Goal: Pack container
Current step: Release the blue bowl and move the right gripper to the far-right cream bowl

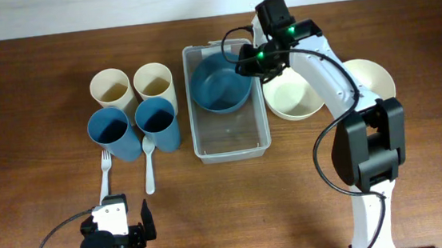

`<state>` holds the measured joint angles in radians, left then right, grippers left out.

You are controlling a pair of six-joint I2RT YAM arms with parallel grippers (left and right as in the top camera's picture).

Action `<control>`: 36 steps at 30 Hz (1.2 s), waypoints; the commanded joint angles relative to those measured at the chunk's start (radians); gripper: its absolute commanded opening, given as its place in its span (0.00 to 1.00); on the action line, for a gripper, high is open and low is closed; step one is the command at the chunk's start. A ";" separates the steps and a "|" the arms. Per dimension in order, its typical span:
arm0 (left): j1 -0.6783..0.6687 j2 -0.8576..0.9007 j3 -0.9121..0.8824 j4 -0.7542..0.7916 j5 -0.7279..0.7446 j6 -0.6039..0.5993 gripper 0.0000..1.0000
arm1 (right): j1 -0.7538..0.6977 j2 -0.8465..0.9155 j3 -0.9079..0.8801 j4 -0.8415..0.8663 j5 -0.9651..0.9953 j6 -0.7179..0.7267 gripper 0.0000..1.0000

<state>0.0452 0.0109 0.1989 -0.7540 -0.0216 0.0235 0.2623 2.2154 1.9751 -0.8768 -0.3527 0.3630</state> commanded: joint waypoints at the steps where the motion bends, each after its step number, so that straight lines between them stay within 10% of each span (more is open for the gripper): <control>1: -0.004 -0.006 -0.006 0.001 0.011 0.016 1.00 | -0.025 -0.029 0.085 -0.057 -0.066 -0.019 0.41; 14: -0.004 -0.006 -0.006 0.001 0.011 0.016 1.00 | -0.300 -0.077 0.241 -0.505 0.190 -0.074 0.63; 36: -0.004 -0.006 -0.006 0.001 0.011 0.015 1.00 | -0.698 -0.039 -0.116 -0.326 0.315 -0.074 0.71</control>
<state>0.0452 0.0109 0.1989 -0.7540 -0.0216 0.0231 -0.4164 2.1647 1.9213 -1.2362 -0.0490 0.2878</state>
